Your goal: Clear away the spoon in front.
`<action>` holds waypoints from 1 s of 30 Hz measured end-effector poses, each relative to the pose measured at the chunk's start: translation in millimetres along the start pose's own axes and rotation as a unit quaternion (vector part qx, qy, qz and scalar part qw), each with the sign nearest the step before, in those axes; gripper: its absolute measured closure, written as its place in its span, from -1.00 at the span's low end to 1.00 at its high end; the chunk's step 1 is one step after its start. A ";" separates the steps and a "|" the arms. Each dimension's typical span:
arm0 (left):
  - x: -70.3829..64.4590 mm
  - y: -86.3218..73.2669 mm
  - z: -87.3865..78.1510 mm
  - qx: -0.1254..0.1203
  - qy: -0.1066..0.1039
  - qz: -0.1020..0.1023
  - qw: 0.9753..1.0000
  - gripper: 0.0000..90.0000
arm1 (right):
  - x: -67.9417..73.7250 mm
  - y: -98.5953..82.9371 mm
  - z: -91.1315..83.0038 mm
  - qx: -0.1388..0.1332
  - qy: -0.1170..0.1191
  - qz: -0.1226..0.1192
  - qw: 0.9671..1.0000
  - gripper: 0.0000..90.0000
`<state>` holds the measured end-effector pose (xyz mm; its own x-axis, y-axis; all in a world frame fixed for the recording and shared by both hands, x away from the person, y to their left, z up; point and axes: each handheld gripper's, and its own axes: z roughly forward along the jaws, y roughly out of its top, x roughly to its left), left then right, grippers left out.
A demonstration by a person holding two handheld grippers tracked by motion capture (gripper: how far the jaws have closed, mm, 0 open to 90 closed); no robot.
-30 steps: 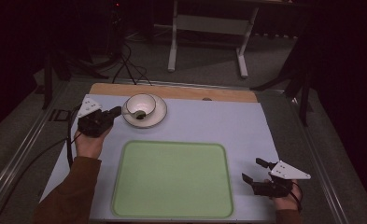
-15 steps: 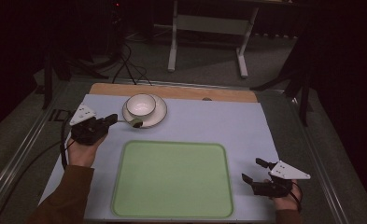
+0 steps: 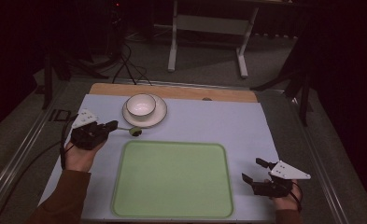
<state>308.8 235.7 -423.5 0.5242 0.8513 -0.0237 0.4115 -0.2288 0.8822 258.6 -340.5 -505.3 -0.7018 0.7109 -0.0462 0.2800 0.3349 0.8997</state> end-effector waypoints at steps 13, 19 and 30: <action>4.1 -2.7 16.7 0.090 -0.009 -0.011 0.996 0.97 | 0.2 0.0 0.1 0.000 -0.002 0.001 1.000 -0.63; 6.3 2.3 30.2 0.083 0.011 -0.008 0.996 0.94 | 0.4 -0.1 0.4 0.001 -0.001 0.001 1.000 -0.63; -1.8 8.7 60.2 -0.003 0.063 -0.022 0.998 0.91 | 0.1 -0.1 0.0 0.000 -0.001 0.001 1.000 -0.63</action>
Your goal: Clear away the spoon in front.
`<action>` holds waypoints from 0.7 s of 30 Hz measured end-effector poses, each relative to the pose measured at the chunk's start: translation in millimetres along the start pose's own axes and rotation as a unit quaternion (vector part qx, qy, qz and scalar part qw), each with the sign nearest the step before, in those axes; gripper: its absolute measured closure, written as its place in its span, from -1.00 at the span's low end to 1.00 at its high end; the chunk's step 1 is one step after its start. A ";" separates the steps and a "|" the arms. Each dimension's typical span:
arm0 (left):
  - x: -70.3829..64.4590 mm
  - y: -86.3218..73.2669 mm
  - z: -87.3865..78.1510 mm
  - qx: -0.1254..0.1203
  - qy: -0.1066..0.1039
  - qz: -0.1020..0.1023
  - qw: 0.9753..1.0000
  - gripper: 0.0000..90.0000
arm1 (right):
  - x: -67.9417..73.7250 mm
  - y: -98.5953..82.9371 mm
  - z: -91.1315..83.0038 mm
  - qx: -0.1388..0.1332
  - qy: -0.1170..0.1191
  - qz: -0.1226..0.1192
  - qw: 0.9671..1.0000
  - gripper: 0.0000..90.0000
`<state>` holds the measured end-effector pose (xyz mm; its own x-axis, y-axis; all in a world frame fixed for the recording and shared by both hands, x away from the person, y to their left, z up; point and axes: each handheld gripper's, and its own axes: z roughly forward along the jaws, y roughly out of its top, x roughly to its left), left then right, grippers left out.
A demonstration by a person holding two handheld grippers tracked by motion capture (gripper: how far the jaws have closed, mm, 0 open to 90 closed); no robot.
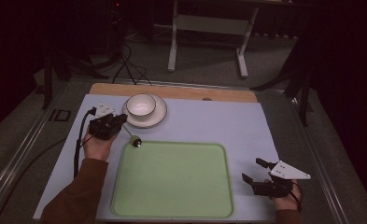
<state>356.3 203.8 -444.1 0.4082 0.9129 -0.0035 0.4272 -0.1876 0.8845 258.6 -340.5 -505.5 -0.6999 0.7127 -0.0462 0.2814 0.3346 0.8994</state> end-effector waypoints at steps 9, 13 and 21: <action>-4.5 1.9 18.8 -0.038 0.004 -0.042 0.998 0.94 | -0.3 0.0 -0.8 -0.001 0.000 0.001 1.000 -0.63; -4.1 3.1 18.5 -0.038 -0.016 -0.051 0.998 0.96 | -0.7 -0.1 -1.1 -0.002 0.000 0.002 1.000 -0.63; -1.8 3.6 4.1 -0.034 -0.048 -0.047 0.997 0.97 | -0.2 0.0 -0.8 -0.001 0.000 0.001 1.000 -0.63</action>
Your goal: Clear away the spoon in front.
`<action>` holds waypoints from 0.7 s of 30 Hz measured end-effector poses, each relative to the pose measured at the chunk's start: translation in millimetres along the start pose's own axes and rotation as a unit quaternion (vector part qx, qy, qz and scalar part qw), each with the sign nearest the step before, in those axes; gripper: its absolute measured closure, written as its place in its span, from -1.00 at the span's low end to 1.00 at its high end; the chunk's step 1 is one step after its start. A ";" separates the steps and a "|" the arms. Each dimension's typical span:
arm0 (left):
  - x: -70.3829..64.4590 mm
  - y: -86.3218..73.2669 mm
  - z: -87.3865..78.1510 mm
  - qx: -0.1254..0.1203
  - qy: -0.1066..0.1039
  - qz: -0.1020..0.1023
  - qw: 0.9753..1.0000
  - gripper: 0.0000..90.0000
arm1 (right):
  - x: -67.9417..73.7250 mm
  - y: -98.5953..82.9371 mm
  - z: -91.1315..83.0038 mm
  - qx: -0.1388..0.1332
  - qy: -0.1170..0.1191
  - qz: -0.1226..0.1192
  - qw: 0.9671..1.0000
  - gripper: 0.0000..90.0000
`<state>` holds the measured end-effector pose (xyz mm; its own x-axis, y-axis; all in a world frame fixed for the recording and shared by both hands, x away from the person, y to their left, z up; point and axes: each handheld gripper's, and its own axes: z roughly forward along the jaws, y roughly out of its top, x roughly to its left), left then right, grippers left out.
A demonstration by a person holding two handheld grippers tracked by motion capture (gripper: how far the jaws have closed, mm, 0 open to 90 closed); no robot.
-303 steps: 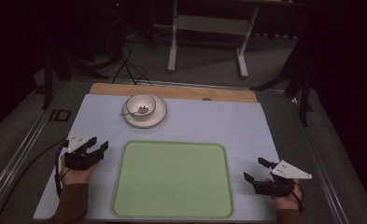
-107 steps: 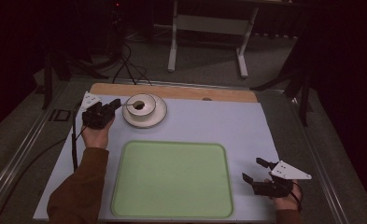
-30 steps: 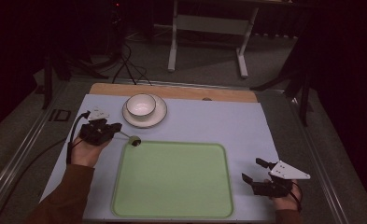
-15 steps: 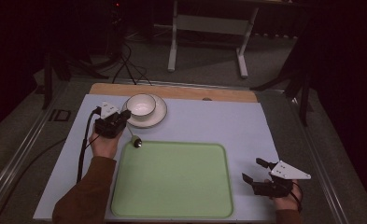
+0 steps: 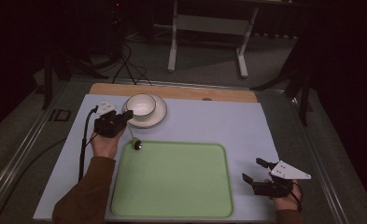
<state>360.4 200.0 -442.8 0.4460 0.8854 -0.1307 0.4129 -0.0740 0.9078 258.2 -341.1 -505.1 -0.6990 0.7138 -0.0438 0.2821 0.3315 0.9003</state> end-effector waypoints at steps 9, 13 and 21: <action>1.6 1.2 -16.4 0.019 -0.040 -0.002 0.999 0.97 | 0.0 -0.1 0.1 0.000 0.000 0.000 1.000 -0.63; -0.7 -0.2 -21.5 0.030 -0.059 0.007 0.998 0.97 | 0.2 0.0 0.1 0.000 0.000 0.000 1.000 -0.63; -3.5 -12.9 -25.6 0.047 -0.090 -0.003 0.995 0.96 | 0.2 -0.3 0.8 0.002 0.001 0.000 1.000 -0.63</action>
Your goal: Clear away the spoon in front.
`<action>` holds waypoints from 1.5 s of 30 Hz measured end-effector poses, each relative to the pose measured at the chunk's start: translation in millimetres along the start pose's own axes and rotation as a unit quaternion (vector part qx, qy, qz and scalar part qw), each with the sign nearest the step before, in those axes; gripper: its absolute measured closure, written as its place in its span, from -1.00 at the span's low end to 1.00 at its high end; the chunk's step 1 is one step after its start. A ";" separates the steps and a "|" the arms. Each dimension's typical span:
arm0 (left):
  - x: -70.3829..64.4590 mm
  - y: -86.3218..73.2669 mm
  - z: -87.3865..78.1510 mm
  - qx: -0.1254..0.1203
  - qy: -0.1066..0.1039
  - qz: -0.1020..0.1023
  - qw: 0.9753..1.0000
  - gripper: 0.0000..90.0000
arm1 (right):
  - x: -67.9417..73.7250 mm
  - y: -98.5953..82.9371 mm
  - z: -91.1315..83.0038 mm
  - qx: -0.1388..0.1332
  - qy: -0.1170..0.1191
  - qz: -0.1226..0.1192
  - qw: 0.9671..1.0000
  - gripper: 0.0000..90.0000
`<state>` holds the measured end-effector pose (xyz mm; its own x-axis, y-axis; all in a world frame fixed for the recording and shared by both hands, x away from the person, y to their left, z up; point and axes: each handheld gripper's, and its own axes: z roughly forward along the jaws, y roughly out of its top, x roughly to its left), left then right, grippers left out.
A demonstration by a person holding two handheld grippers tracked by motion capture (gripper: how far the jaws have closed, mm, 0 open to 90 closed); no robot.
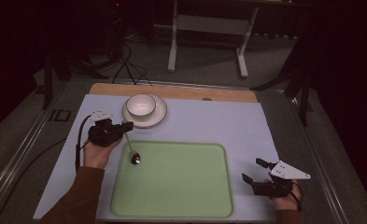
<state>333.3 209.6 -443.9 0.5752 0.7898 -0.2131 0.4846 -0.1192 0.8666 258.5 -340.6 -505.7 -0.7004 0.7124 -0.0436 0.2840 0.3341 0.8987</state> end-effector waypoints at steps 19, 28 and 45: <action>-7.9 -44.9 11.4 0.037 -0.016 0.001 0.999 0.77 | -0.2 0.4 0.0 0.000 0.003 -0.001 1.000 -0.63; -21.8 -63.2 10.6 0.052 -0.031 0.007 0.998 0.71 | 0.1 0.3 -0.6 -0.001 0.004 -0.001 1.000 -0.63; -26.0 -76.5 25.5 0.112 -0.031 0.034 0.993 0.60 | -0.2 0.1 -2.1 -0.004 0.005 0.002 1.000 -0.63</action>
<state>298.0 182.8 -516.2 0.6474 0.7377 -0.1913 0.5735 -0.3063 0.7598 257.3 -342.0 -504.7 -0.7062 0.7071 -0.0362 0.2810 0.3268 0.9024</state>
